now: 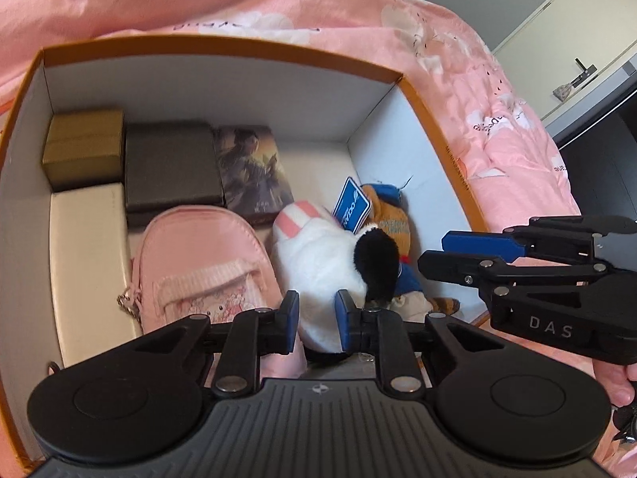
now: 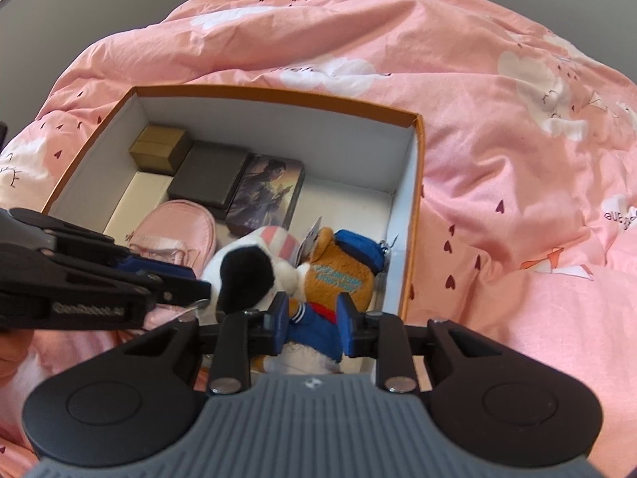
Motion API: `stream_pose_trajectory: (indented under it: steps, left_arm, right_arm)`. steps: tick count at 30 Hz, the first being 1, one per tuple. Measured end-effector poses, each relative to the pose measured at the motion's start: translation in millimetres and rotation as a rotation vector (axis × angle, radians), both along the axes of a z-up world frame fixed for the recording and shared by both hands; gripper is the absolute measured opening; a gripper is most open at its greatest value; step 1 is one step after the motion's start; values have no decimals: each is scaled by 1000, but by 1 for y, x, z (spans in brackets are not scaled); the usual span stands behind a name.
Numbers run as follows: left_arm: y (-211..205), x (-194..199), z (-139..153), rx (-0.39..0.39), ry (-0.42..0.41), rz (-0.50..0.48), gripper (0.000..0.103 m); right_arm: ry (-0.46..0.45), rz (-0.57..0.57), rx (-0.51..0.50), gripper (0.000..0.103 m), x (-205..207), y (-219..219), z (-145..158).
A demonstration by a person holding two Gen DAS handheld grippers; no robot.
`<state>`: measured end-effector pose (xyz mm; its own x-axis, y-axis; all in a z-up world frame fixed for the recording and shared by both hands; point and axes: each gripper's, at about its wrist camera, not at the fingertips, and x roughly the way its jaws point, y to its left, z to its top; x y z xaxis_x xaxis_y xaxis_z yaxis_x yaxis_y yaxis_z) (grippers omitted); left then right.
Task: Organize objects
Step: 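Open the left tool on the white plush while the right tool releases the brown bear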
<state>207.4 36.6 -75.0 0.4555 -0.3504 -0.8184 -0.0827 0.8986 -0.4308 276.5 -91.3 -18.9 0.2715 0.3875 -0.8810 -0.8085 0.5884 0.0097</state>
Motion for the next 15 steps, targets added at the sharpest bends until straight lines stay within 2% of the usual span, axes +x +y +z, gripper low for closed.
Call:
stream_pose_trajectory:
  steps: [7, 9, 12, 15]
  left_arm:
    - [-1, -3, 5, 16, 12, 19, 25]
    - [0, -5, 14, 22, -24, 31, 25]
    - [0, -5, 25, -10, -80, 36, 25]
    - [-5, -2, 26, 5, -98, 25, 25]
  right_arm:
    - [21, 30, -25, 28, -4, 7, -9]
    - [20, 38, -24, 28, -5, 7, -8]
    - [14, 44, -43, 28, -5, 9, -10]
    - [0, 60, -88, 25, -5, 13, -16]
